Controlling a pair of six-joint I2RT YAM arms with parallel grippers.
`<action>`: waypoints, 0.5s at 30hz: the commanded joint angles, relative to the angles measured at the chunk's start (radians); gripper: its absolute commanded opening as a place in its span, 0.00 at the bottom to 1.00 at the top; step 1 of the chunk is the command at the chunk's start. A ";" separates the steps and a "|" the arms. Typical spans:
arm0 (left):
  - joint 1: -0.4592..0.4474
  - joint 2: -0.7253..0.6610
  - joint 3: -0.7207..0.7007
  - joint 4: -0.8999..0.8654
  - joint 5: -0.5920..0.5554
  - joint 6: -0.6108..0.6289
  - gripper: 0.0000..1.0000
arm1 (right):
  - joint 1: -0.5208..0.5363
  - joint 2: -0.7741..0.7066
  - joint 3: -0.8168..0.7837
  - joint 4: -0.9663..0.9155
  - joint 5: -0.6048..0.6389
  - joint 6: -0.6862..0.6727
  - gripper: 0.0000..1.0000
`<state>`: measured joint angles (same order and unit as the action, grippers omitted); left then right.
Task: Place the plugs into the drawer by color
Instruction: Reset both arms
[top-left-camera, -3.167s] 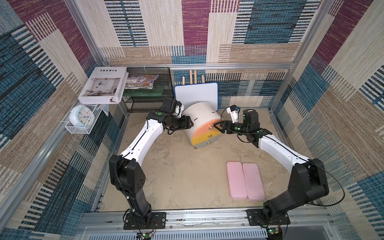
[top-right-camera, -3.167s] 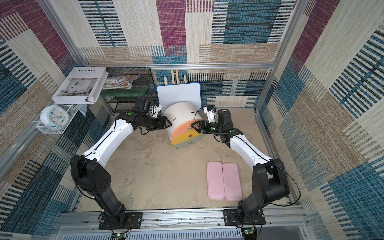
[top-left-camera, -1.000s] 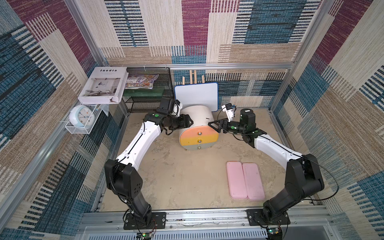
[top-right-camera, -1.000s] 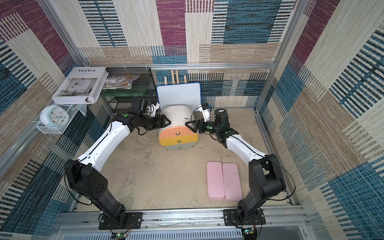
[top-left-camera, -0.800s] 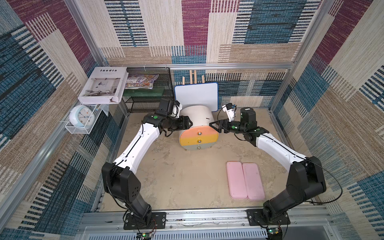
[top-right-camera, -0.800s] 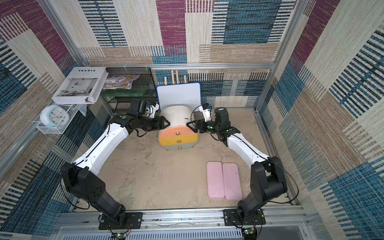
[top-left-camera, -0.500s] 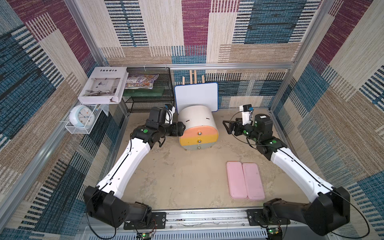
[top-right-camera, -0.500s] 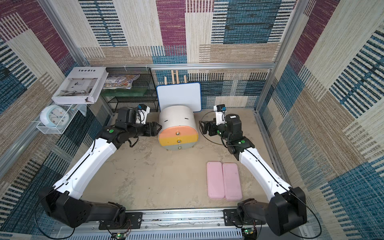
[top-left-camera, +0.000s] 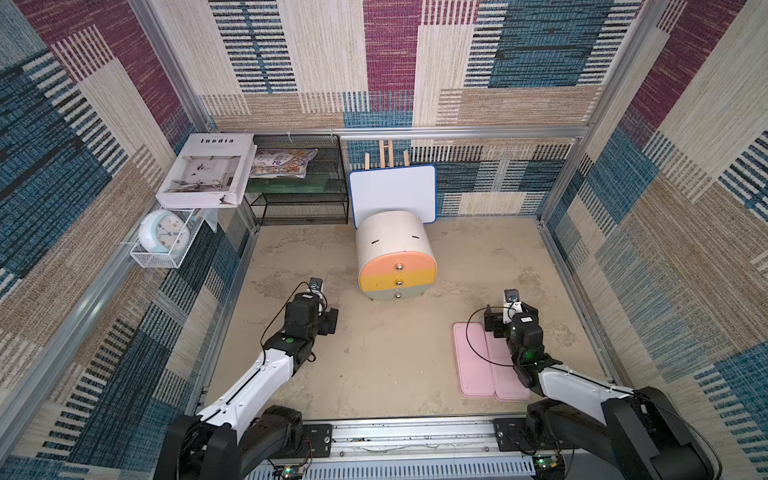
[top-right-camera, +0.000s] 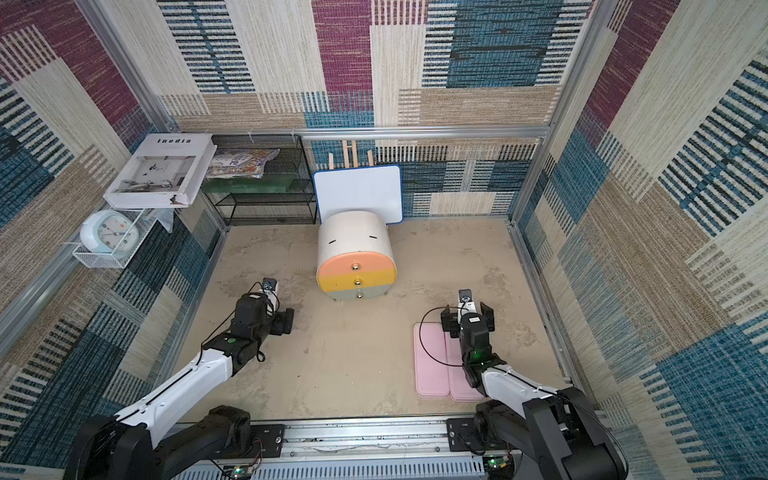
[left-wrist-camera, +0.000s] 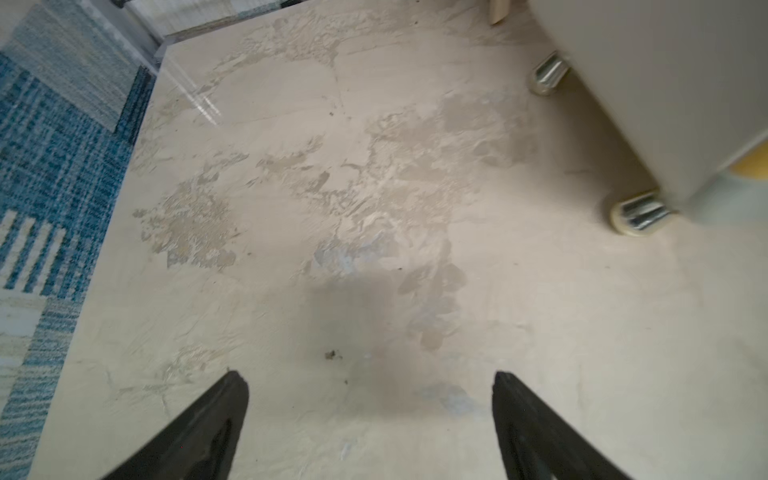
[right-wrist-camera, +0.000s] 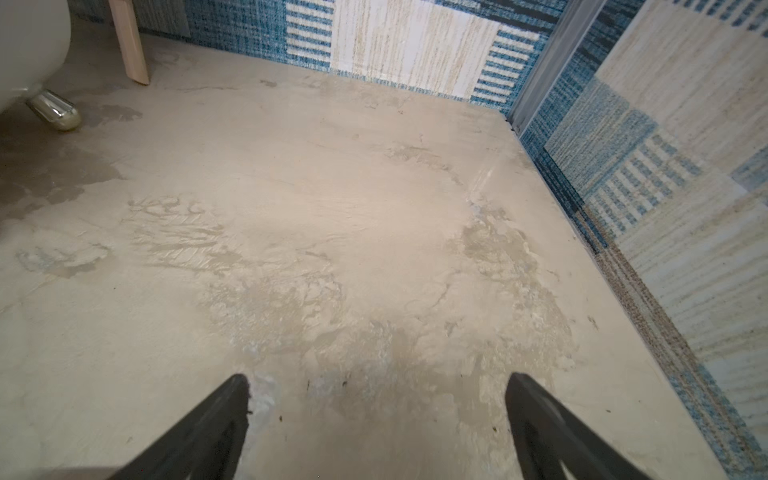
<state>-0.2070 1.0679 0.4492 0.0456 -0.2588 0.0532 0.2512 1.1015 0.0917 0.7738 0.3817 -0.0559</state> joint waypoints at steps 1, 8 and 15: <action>0.046 0.051 -0.047 0.312 0.079 0.071 0.96 | -0.038 0.026 -0.022 0.337 -0.069 -0.006 0.99; 0.145 0.265 -0.058 0.609 0.314 0.052 0.93 | -0.103 0.217 0.039 0.489 -0.127 -0.049 0.99; 0.263 0.463 -0.005 0.702 0.425 -0.023 0.93 | -0.201 0.408 0.054 0.637 -0.201 0.023 0.99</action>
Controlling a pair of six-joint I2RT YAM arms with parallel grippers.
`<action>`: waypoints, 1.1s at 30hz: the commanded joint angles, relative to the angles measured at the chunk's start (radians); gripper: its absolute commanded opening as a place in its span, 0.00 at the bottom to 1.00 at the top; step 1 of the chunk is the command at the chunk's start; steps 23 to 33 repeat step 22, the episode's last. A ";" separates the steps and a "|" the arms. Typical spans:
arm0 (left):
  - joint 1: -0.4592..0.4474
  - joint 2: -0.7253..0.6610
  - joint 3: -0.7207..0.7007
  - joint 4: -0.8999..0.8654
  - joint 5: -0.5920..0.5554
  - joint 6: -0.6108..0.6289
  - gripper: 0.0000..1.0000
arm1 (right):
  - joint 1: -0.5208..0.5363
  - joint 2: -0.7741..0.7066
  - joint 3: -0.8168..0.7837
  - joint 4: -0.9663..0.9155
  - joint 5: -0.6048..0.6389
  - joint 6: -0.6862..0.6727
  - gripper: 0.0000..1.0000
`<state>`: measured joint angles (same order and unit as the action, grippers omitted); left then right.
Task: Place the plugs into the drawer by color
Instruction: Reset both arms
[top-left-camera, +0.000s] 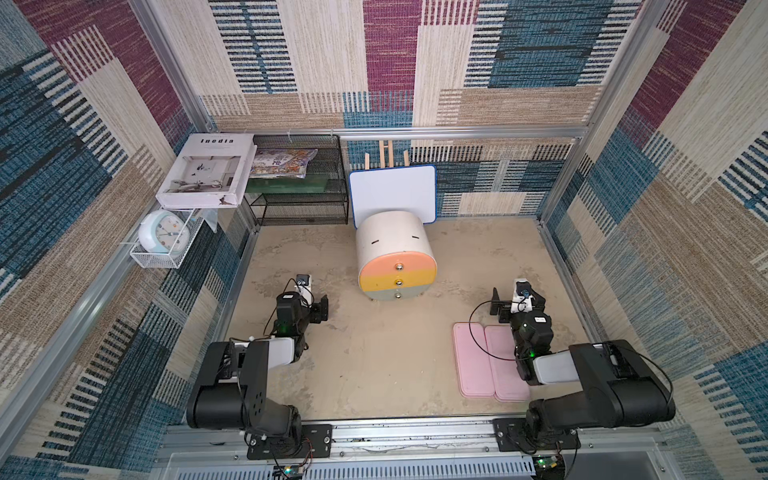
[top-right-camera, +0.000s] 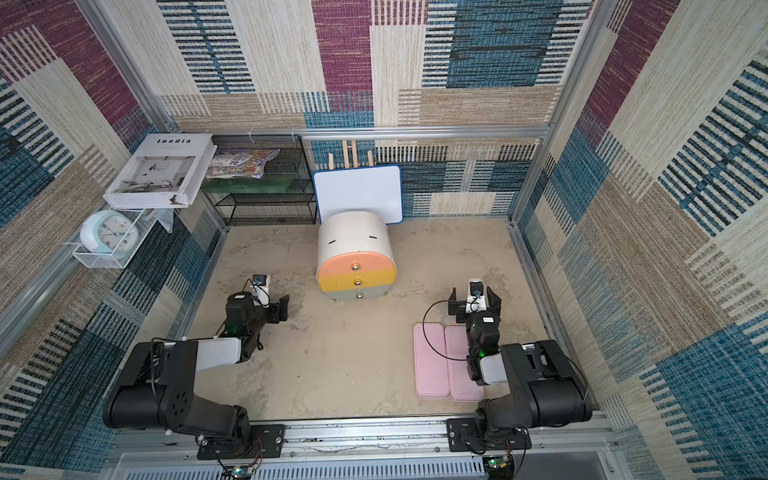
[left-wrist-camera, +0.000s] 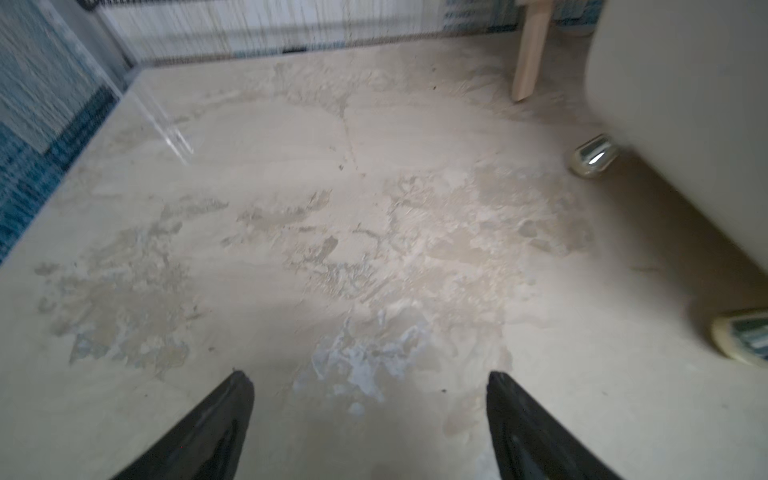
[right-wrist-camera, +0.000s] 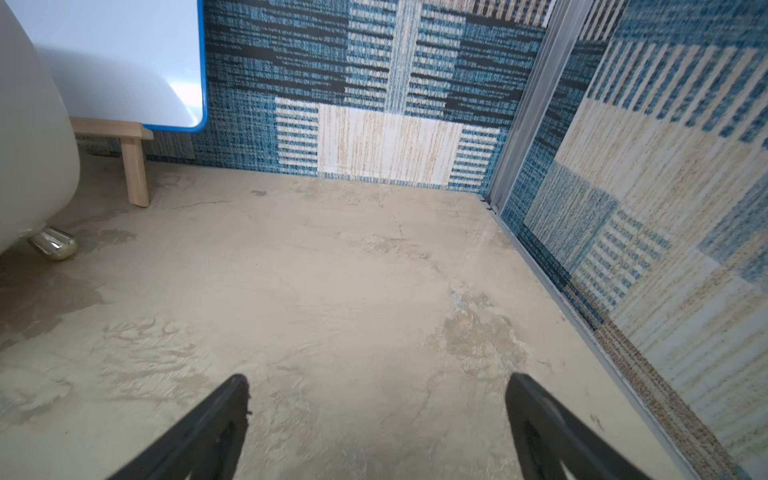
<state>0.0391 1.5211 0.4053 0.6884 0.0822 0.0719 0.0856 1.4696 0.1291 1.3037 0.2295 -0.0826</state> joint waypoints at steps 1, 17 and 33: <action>0.018 0.018 0.035 0.087 0.083 -0.043 0.96 | -0.048 0.056 0.036 0.100 -0.064 0.058 0.99; 0.007 0.028 0.060 0.041 -0.007 -0.063 0.99 | -0.125 0.064 0.178 -0.191 -0.233 0.067 0.99; 0.007 0.017 0.050 0.052 -0.008 -0.064 1.00 | -0.124 0.038 0.146 -0.155 -0.232 0.066 0.99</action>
